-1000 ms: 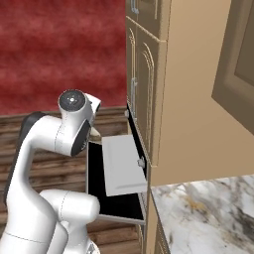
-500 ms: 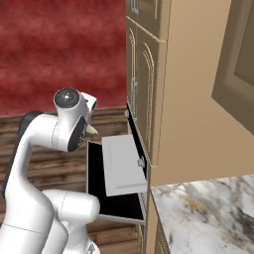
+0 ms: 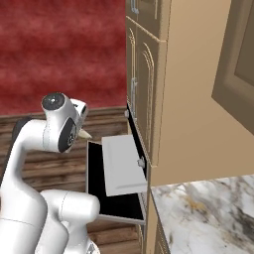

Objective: Place the fish on the top rack of the oven, and slide the tray back inside. Close the oven door.

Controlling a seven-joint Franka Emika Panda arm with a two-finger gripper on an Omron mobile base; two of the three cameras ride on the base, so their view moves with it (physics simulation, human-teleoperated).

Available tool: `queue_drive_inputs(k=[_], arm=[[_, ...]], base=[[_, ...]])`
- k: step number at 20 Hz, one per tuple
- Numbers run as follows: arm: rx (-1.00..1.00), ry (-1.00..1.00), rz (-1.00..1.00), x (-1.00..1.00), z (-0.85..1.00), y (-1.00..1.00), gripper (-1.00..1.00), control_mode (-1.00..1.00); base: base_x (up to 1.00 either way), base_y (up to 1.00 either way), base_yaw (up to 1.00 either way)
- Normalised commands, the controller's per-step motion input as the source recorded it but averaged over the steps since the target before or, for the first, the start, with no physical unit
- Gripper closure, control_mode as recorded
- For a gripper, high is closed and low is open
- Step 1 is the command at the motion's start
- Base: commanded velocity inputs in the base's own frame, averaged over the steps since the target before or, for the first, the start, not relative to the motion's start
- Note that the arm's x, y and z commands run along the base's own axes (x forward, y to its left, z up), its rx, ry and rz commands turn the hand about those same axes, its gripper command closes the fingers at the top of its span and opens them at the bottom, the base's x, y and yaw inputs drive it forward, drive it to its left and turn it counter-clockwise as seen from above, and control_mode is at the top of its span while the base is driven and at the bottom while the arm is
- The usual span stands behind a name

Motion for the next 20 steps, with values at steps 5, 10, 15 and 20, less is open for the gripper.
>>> queue_drive_inputs(k=[5,10,15,20], arm=[[-0.06,0.12,-0.10,0.36,-0.32,0.11,1.00,-1.00],[0.00,0.15,-0.13,0.51,-0.22,0.00,1.00,-1.00],[0.00,0.11,-0.12,0.60,-0.28,0.00,1.00,-1.00],[-0.01,0.03,-0.13,0.39,-0.33,0.00,1.00,-1.00]], base=[[0.00,0.00,0.00],[0.00,0.00,0.00],[0.00,0.00,0.00],[0.00,0.00,0.00]])
